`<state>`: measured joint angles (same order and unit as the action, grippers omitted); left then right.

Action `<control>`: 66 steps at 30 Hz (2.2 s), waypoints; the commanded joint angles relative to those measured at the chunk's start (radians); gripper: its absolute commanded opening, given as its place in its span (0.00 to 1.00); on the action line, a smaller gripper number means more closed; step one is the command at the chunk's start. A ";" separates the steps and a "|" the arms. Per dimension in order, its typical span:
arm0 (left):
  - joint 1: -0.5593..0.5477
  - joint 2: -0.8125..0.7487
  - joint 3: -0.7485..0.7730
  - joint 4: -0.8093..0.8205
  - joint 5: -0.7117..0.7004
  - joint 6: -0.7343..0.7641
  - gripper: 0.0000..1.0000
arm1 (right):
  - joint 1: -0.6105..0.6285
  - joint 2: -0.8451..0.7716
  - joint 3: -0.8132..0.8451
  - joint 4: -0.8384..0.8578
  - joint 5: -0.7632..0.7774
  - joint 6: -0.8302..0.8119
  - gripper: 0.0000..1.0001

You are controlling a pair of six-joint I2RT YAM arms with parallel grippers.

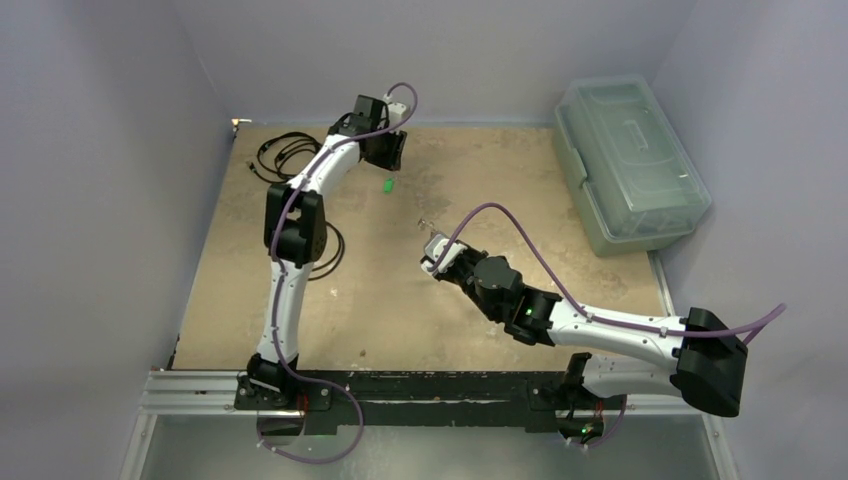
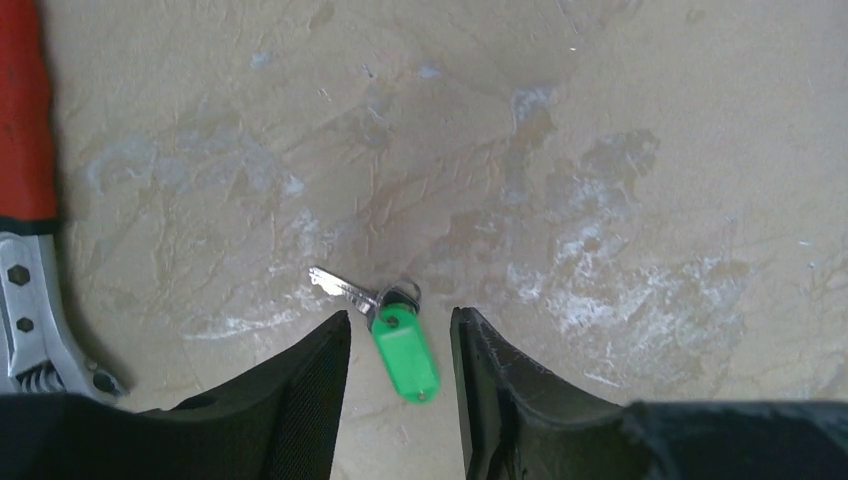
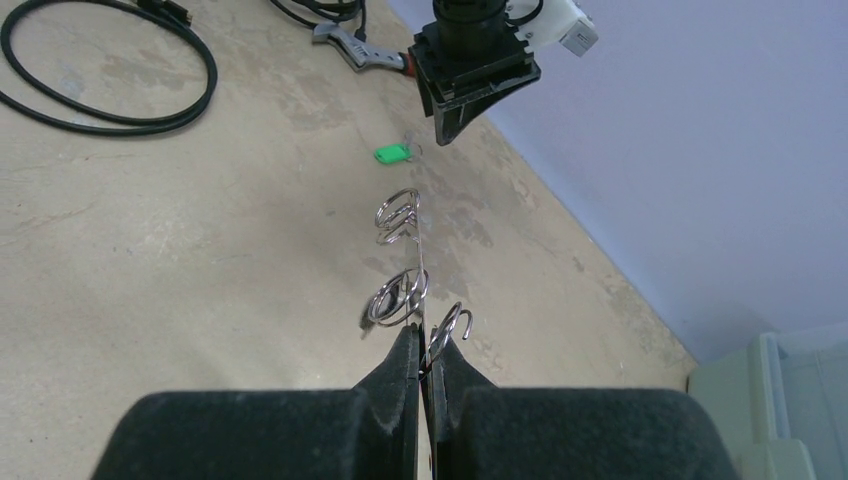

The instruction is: Put the keys on the keyring

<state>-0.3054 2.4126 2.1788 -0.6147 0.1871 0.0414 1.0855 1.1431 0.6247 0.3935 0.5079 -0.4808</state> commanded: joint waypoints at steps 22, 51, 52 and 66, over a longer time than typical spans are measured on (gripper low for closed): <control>0.044 0.123 0.119 -0.030 0.101 -0.013 0.30 | -0.004 0.003 0.066 0.022 -0.046 0.038 0.00; 0.044 0.127 0.080 -0.016 0.129 -0.012 0.21 | -0.004 0.020 0.080 -0.008 -0.056 0.051 0.00; 0.044 0.127 0.077 -0.013 0.135 -0.013 0.21 | -0.004 0.020 0.080 -0.010 -0.057 0.050 0.00; 0.044 0.110 0.057 0.010 0.134 -0.022 0.10 | -0.004 0.031 0.085 -0.015 -0.057 0.052 0.00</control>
<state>-0.2684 2.5416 2.2463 -0.6155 0.3084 0.0345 1.0855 1.1786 0.6559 0.3500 0.4526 -0.4389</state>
